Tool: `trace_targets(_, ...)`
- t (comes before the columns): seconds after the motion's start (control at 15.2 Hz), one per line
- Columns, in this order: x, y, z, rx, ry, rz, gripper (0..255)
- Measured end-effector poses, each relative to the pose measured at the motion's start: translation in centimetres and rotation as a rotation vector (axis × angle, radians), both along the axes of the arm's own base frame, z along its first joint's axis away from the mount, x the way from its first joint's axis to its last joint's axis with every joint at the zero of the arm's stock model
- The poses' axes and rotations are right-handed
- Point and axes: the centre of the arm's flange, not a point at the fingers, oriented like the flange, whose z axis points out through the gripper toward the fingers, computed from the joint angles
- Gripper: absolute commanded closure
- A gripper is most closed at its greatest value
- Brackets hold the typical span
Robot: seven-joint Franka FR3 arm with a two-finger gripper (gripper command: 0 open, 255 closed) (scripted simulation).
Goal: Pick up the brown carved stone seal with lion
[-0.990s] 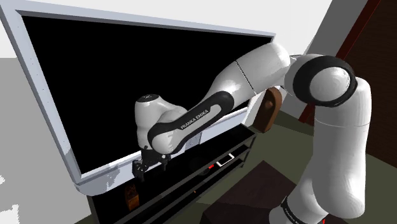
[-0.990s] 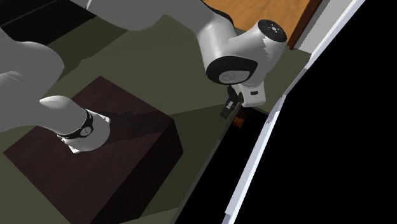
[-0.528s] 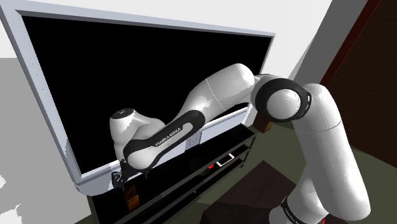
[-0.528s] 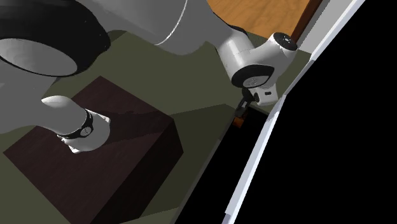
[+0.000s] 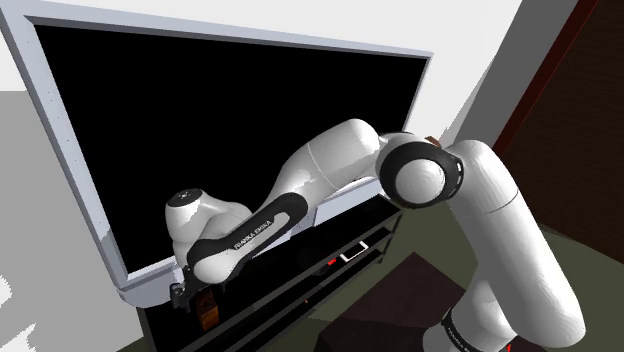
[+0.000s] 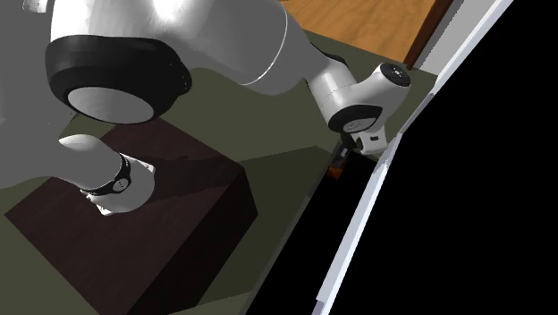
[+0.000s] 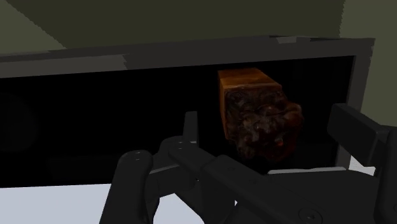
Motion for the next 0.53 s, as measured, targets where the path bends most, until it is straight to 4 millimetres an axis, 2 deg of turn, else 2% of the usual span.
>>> trace_targets(0.07, 0.01, 0.02, -0.41, 0.0, 0.0, 0.0, 0)
trace_targets(0.13, 0.01, 0.03, -0.58, 0.0, 0.0, 0.0, 255)
trace_targets(0.53, 0.11, 0.04, -0.64, 0.0, -0.002, -0.001, 255)
